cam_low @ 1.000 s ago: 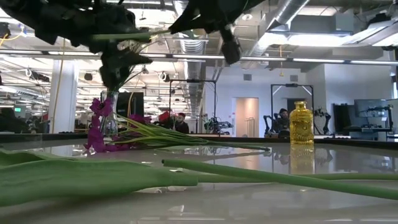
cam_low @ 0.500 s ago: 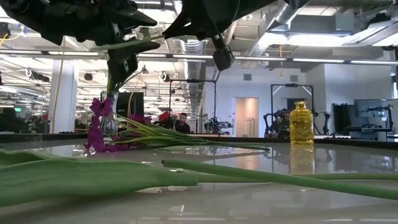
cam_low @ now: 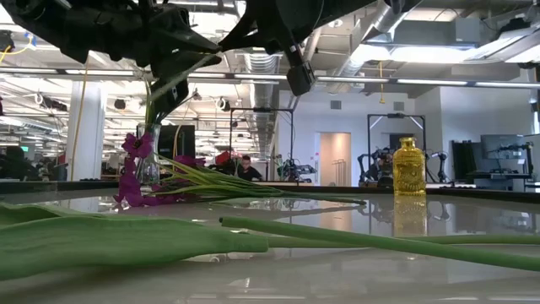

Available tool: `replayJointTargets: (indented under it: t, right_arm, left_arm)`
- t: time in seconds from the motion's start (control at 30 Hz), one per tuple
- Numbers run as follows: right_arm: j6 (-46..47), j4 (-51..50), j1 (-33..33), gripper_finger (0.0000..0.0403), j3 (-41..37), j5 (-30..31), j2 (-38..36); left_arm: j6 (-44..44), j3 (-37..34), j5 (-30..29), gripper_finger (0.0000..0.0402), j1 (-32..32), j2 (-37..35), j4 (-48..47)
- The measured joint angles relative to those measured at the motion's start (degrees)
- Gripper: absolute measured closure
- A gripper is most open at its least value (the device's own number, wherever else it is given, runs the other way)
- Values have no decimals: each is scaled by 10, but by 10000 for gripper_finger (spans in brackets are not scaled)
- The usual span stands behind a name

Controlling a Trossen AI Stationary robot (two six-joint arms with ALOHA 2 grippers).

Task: Sort flowers into vase by color
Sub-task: Put the top white flower into the transparent vase

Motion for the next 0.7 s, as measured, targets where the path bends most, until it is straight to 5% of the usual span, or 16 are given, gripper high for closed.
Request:
replayJointTargets:
  t: [0.43, 0.7]
  right_arm:
    - [16, 24, -4, 300, 0, -13, 0]
    - [220, 40, 1, 224, 0, 16, -16]
  left_arm:
    - [27, 0, -26, 401, 0, 0, 13]
    - [41, 0, -51, 401, 16, -67, -26]
